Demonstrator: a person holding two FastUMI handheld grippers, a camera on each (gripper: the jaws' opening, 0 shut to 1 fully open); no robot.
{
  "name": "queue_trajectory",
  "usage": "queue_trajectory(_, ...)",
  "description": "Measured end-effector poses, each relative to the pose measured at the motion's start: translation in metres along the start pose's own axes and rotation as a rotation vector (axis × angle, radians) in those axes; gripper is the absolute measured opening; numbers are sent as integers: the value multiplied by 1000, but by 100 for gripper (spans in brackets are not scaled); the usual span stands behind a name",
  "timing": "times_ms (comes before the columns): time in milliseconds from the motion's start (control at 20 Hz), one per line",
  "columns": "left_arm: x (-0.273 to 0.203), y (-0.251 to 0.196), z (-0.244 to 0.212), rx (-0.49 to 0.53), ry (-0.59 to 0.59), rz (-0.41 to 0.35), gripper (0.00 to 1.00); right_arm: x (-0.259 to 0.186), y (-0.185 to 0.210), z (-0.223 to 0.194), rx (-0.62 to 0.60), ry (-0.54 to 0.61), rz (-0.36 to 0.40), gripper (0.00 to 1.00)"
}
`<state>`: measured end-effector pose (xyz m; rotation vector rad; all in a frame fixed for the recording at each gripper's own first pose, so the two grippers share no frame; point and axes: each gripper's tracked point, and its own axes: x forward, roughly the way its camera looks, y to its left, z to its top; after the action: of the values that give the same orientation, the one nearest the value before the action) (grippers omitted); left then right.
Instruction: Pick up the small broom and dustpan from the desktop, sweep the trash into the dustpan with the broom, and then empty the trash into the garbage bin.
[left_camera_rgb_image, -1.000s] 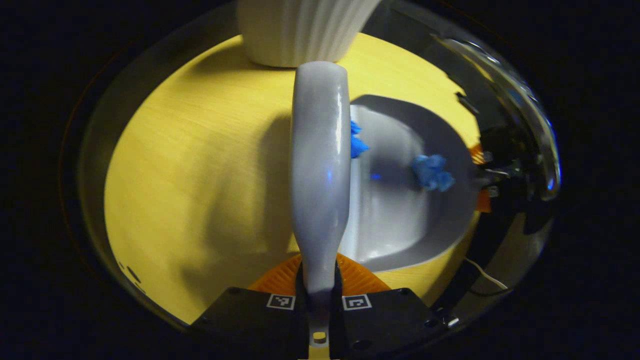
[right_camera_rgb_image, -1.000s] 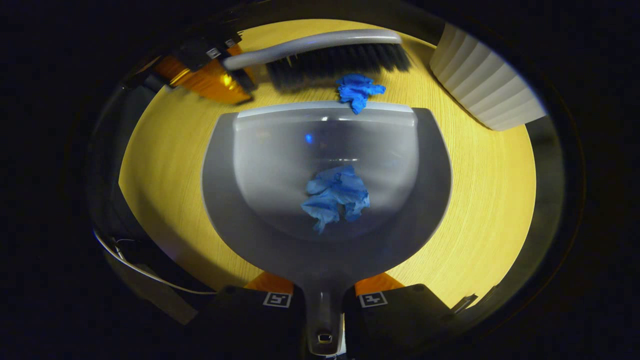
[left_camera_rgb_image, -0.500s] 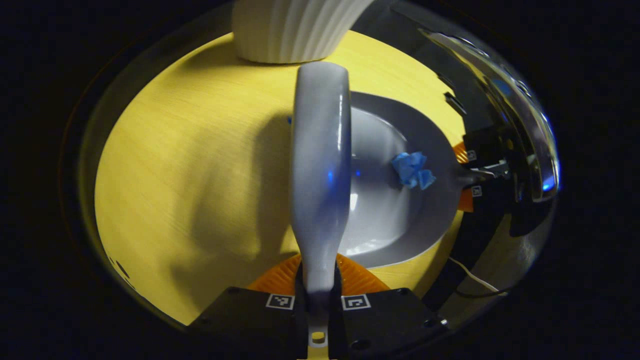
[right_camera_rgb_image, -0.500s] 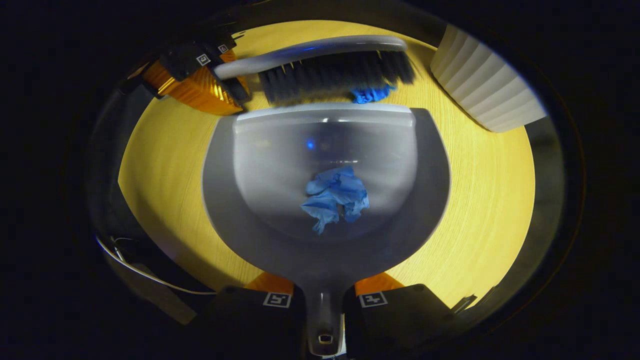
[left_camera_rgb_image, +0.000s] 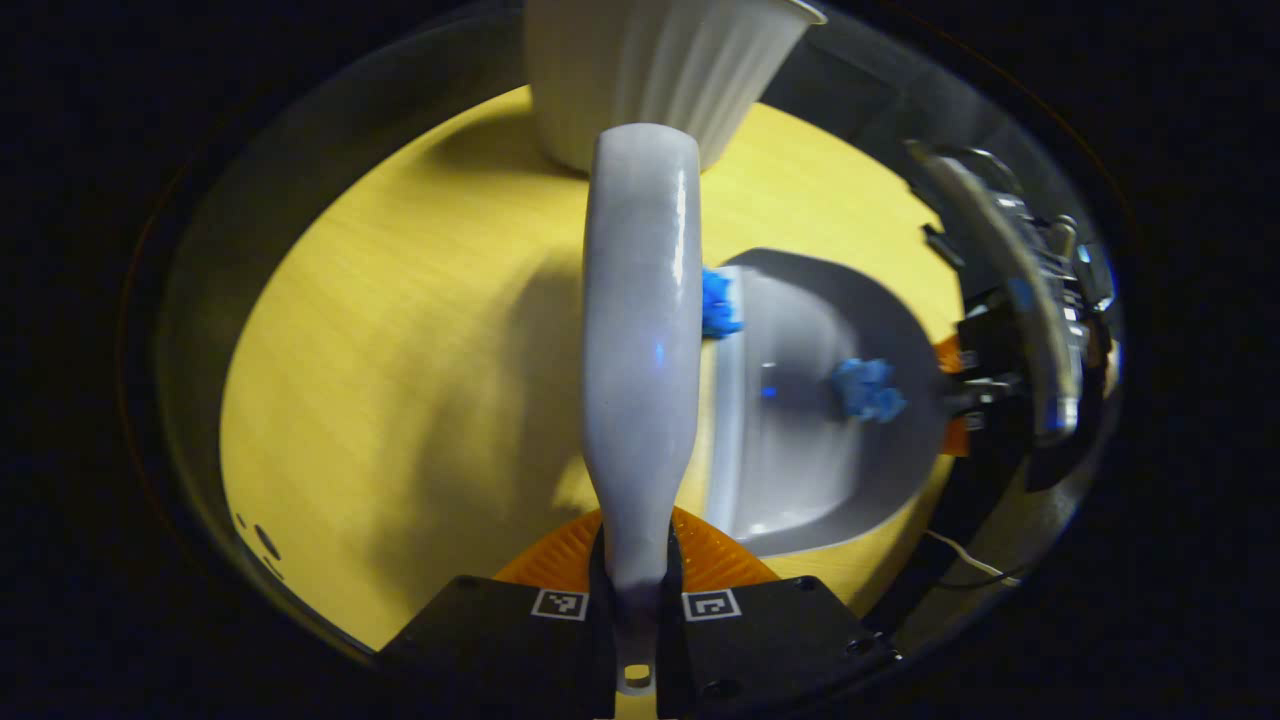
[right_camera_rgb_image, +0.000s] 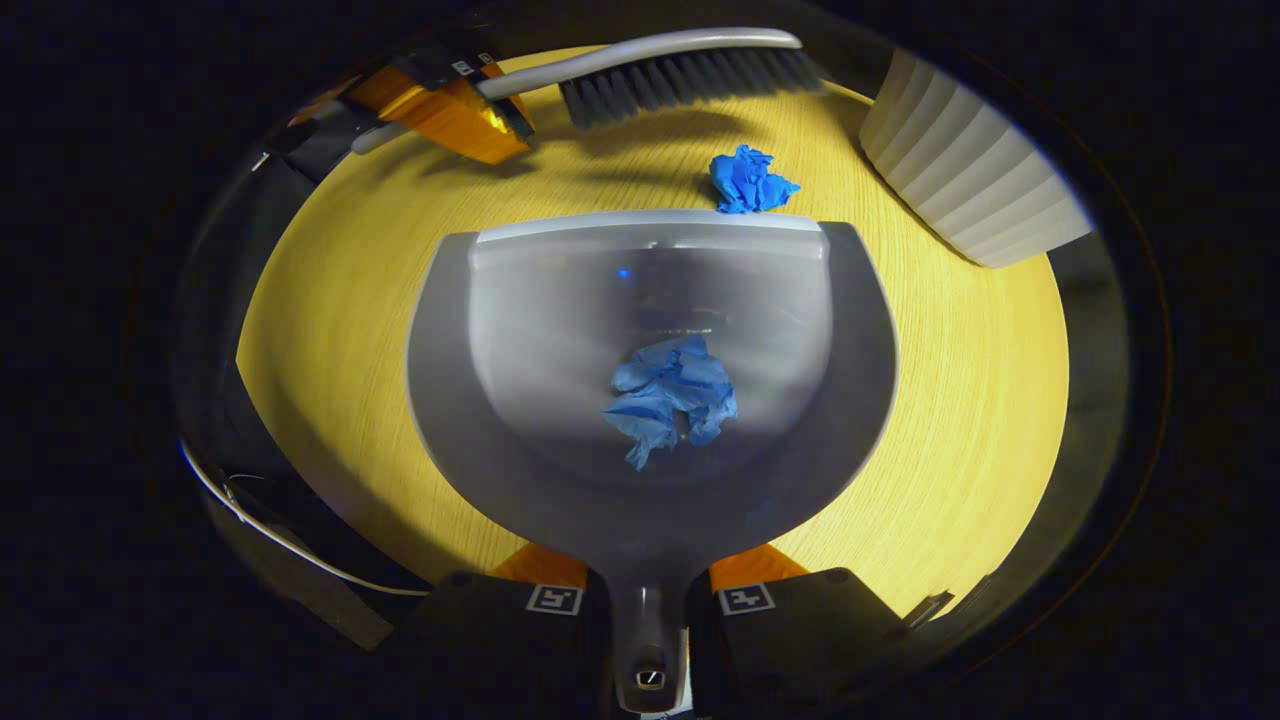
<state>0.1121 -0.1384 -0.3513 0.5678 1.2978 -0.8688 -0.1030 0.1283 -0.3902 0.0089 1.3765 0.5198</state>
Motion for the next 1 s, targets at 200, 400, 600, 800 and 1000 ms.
queue_trajectory(200,1,-8,0,72,120,-40,20,0,0,0,-4,1,3,34)
queue_trajectory(400,-3,-47,-10,160,196,-183,20,2,0,2,-8,-7,4,34)
queue_trajectory(600,-17,-65,-18,231,171,-284,20,0,0,0,-8,-11,-1,34)
queue_trajectory(800,-10,-31,-17,93,108,-118,20,0,-1,1,21,-38,-2,34)
queue_trajectory(1000,-14,-15,-41,-98,-8,-3,20,0,-9,-14,96,-53,-9,34)
